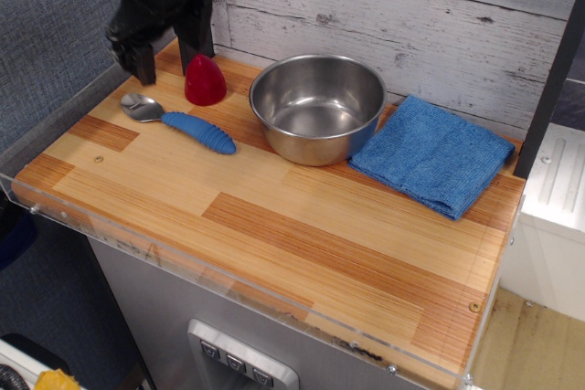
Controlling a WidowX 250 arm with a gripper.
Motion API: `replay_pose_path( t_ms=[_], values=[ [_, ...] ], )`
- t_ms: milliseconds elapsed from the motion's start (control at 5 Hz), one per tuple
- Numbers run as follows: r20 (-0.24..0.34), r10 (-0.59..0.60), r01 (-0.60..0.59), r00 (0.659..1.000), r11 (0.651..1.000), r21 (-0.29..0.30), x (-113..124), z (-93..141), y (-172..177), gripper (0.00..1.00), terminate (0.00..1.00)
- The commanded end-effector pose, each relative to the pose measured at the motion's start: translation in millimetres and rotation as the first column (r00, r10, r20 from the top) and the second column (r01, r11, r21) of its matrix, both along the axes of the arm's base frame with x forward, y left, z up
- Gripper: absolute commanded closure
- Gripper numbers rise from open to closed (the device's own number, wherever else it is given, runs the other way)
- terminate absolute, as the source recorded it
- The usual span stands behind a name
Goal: Move blue spoon to just below red vegetable
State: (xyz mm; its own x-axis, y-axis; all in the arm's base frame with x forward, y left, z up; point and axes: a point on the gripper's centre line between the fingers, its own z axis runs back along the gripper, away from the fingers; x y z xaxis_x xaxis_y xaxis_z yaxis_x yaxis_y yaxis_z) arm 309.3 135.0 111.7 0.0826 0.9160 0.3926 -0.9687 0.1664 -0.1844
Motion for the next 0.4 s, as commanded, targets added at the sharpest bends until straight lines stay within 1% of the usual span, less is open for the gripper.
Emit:
replay_pose_path(
  t_ms=[0,200],
  values=[
    [0.039,0.005,-0.005,0.999,1.0,0.017,-9.1,16.7,-0.7,0.0,0.0],
    [0.039,0.005,-0.005,0.999,1.0,0.017,-9.1,16.7,-0.7,0.0,1.0]
  ],
)
